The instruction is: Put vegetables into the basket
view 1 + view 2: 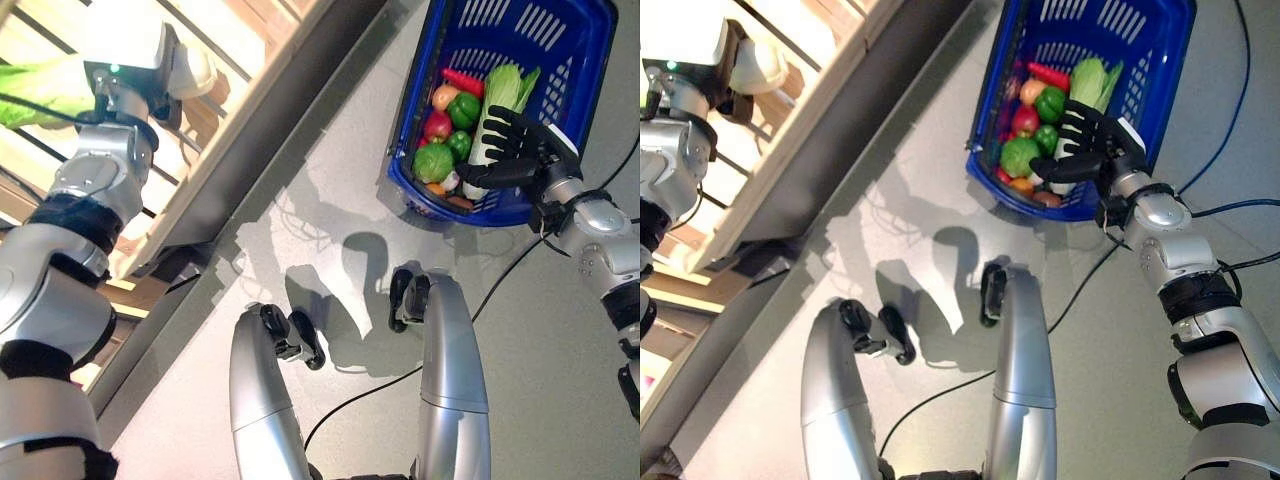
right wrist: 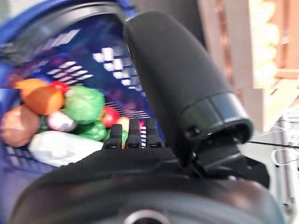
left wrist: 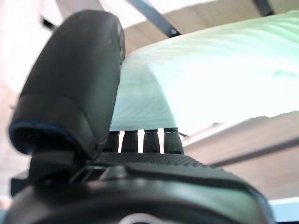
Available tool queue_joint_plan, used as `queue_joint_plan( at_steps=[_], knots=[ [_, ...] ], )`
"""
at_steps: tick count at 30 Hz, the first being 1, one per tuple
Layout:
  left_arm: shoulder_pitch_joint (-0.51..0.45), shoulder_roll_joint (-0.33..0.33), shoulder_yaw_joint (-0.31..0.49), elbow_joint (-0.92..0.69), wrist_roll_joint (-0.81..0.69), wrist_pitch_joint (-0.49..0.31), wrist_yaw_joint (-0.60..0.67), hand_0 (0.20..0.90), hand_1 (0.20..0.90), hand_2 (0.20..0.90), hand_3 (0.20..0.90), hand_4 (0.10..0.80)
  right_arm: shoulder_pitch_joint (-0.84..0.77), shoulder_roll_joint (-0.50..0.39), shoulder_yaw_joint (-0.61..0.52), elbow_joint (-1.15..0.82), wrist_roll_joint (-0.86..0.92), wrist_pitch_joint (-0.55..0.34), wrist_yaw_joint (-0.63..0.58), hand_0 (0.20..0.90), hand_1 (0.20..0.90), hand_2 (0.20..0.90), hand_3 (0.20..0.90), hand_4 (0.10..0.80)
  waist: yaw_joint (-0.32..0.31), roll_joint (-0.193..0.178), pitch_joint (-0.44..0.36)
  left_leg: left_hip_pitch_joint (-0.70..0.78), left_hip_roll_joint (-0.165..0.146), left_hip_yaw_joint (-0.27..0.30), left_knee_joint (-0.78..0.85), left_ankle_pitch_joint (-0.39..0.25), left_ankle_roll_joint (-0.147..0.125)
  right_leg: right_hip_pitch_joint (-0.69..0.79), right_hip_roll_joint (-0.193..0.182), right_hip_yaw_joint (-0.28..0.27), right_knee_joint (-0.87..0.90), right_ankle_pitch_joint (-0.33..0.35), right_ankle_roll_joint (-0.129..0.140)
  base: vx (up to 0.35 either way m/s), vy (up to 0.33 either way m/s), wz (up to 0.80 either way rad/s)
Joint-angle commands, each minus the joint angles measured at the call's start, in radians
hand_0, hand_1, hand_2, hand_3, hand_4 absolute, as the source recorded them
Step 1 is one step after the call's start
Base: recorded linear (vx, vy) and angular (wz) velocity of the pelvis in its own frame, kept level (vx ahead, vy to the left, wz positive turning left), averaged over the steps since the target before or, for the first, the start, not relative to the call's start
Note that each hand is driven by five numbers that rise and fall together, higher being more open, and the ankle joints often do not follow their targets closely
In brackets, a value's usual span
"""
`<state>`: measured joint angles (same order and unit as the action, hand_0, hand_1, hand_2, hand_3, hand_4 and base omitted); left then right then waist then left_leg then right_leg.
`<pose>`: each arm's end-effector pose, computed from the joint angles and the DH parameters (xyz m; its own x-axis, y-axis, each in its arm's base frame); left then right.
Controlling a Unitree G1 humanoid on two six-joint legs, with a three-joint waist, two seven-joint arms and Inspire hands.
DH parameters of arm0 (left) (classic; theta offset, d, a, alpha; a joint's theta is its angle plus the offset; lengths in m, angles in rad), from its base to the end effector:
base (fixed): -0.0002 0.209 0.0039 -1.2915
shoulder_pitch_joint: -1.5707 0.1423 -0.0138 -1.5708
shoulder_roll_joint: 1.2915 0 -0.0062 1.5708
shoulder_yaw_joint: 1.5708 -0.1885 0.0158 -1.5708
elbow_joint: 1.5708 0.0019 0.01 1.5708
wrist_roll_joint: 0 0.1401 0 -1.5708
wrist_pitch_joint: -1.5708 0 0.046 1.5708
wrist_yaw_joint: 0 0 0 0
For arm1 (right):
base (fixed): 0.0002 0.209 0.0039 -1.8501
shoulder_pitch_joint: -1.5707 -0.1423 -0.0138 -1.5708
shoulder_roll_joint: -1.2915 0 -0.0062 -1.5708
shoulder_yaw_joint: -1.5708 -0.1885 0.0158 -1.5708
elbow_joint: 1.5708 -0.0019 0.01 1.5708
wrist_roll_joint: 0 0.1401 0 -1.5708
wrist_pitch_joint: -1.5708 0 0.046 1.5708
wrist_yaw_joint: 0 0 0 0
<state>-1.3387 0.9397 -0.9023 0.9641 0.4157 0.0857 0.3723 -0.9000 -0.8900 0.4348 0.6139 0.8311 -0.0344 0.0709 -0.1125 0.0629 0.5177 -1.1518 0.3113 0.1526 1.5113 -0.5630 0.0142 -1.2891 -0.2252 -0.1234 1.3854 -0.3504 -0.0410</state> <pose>0.3489 0.2852 0.2822 0.8450 0.1152 0.5223 -0.4884 -0.2320 0.8412 0.3285 -0.2754 0.2178 0.9785 0.0749 0.1920 -0.0386 0.9817 -0.1866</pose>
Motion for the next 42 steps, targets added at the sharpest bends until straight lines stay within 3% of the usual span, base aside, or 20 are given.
queue_joint_plan(
  at_steps=[1, 6, 11, 17, 19, 24, 27, 33, 42],
  knots=[
    [-0.031, 0.115, 0.079, 0.010, -0.016, -0.063, 0.169, 0.300, 0.300, 0.300, 0.300, 0.400, 0.016, 0.012, -0.142, -0.064, 0.001, -0.134, 0.059, 0.900, 0.900, 0.900, 0.900, 0.800, 0.001, -0.031, -0.094, 0.073, 0.000, 0.045, -0.125, 0.019, 0.008, 0.179, -0.074, 0.002, -0.078, -0.066, 0.017, 0.000, 0.000, 0.00],
    [0.041, 0.137, 0.145, -0.023, -0.040, -0.191, 0.218, 0.300, 0.300, 0.300, 0.300, 0.400, 0.064, 0.019, -0.154, -0.089, -0.008, -0.133, 0.081, 0.900, 0.900, 0.900, 0.900, 0.800, 0.000, -0.029, -0.114, 0.180, -0.011, 0.070, -0.206, 0.042, 0.001, 0.282, -0.070, -0.003, -0.135, -0.062, 0.014, 0.013, 0.004, 0.00],
    [0.164, 0.132, 0.268, -0.107, -0.155, -0.363, 0.241, 0.300, 0.300, 0.300, 0.300, 0.400, 0.149, 0.049, -0.169, -0.131, -0.030, -0.136, 0.107, 0.900, 0.900, 0.900, 0.900, 0.800, 0.006, -0.035, -0.155, 0.316, -0.043, 0.082, -0.322, 0.078, 0.004, 0.411, -0.072, -0.012, -0.216, -0.056, -0.002, 0.036, -0.015, 0.05],
    [0.311, 0.078, 0.437, -0.222, -0.380, -0.529, 0.118, 0.300, 0.300, 0.300, 0.300, 0.400, 0.217, 0.106, -0.179, -0.180, -0.077, -0.145, 0.206, 0.900, 0.900, 0.900, 0.900, 0.800, 0.019, -0.049, -0.198, 0.480, -0.081, 0.095, -0.476, 0.111, 0.007, 0.576, -0.071, -0.037, -0.333, -0.052, -0.006, 0.028, -0.069, 0.11],
    [0.362, 0.028, 0.504, -0.262, -0.515, -0.576, 0.023, 0.300, 0.300, 0.300, 0.300, 0.400, 0.225, 0.141, -0.172, -0.192, -0.092, -0.142, 0.231, 0.900, 0.900, 0.900, 0.900, 0.800, 0.032, -0.054, -0.213, 0.561, -0.098, 0.101, -0.559, 0.130, 0.004, 0.660, -0.070, -0.060, -0.404, -0.042, 0.002, -0.002, -0.069, 0.09],
    [0.455, -0.083, 0.601, -0.314, -0.785, -0.603, -0.210, 0.300, 0.300, 0.300, 0.300, 0.400, 0.227, 0.219, -0.159, -0.203, -0.105, -0.125, 0.236, 0.900, 0.900, 0.900, 0.900, 0.800, 0.047, -0.064, -0.235, 0.689, -0.125, 0.104, -0.690, 0.172, 0.001, 0.795, -0.064, -0.096, -0.524, -0.013, 0.010, 0.000, -0.043, 0.10],
    [0.503, -0.174, 0.641, -0.339, -0.943, -0.598, -0.340, 0.300, 0.300, 0.300, 0.300, 0.400, 0.221, 0.280, -0.153, -0.216, -0.075, -0.049, 0.254, 0.900, 0.900, 0.900, 0.900, 0.800, 0.057, -0.068, -0.251, 0.779, -0.153, 0.100, -0.804, 0.214, 0.000, 0.885, -0.047, -0.111, -0.631, 0.019, 0.020, 0.000, -0.013, 0.05],
    [0.587, -0.293, 0.632, -0.379, -1.030, -0.551, -0.443, 0.300, 0.300, 0.300, 0.300, 0.400, 0.212, 0.370, -0.110, -0.257, -0.043, -0.012, 0.216, 0.900, 0.900, 0.900, 0.900, 0.800, 0.072, -0.074, -0.307, 0.954, -0.178, 0.116, -1.014, 0.308, -0.009, 1.074, 0.002, -0.152, -0.869, 0.100, 0.043, 0.046, -0.014, -0.01],
    [0.773, -0.440, 0.608, -0.503, -1.009, -0.504, -0.474, 0.300, 0.300, 0.300, 0.300, 0.400, 0.223, 0.440, -0.060, -0.311, -0.049, 0.127, 0.203, 0.900, 0.900, 0.900, 0.900, 0.800, 0.105, -0.098, -0.418, 1.230, -0.226, 0.128, -1.405, 0.460, -0.021, 1.373, 0.095, -0.194, -1.281, 0.238, 0.072, 0.129, -0.032, 0.00]
  ],
)
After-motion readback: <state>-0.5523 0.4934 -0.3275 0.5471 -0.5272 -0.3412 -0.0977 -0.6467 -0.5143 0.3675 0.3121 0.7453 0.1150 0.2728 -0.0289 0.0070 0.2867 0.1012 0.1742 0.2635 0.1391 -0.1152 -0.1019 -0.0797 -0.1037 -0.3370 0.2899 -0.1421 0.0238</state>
